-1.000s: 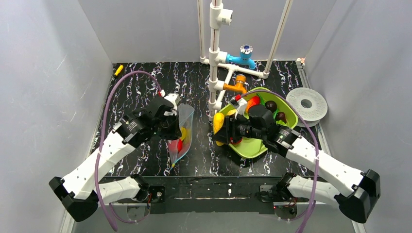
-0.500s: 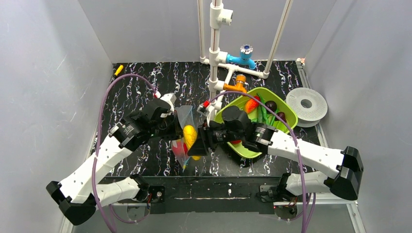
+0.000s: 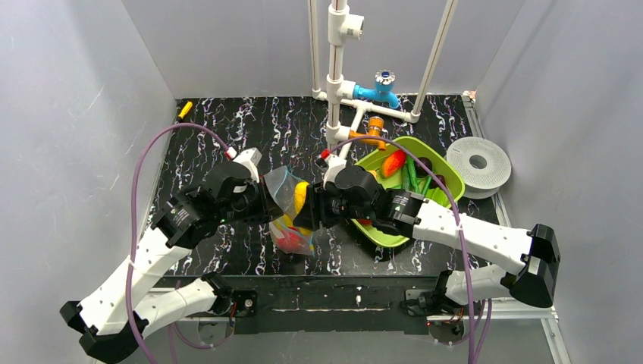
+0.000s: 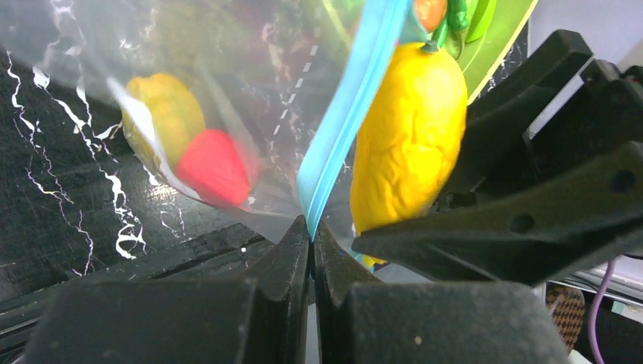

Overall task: Place the food in the zip-top bag and seal the zipper
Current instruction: Place the fake fruit in the zipper food storage bag.

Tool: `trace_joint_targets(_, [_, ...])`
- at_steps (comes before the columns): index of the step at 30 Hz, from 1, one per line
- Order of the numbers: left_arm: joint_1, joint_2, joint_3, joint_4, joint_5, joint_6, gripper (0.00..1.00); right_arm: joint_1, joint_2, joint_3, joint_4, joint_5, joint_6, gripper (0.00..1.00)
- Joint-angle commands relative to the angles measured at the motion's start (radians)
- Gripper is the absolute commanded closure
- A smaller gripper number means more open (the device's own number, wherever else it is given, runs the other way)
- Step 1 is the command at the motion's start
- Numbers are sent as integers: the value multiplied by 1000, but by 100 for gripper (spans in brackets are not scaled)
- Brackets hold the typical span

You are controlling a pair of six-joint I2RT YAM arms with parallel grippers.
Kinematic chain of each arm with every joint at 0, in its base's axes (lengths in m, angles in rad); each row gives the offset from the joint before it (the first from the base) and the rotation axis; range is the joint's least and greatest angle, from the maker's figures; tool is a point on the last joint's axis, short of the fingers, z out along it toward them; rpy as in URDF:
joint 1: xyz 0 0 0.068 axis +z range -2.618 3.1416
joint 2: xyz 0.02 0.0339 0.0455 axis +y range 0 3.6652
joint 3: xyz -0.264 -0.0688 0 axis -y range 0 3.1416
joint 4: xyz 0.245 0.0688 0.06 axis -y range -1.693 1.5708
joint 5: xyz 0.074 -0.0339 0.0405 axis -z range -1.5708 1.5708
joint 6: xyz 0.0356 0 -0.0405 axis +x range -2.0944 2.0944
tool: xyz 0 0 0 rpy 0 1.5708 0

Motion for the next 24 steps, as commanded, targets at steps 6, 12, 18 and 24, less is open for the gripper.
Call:
trace_joint_targets(6, [6,-14,-23,38,88,-27,100,0,91,161,-73,61,-81,74])
trace_joint_targets(12, [7,-12,-23,51,107,-19,100,0,130,204,-114,74,-127,54])
trace_joint_targets(18, [5,-19,-20,61,106,-8,100,1,100,164,-58,46,-152,26])
trace_joint_targets(24, [6,-33,-22,54,85,-10,100,0,80,166,-73,71,-171,19])
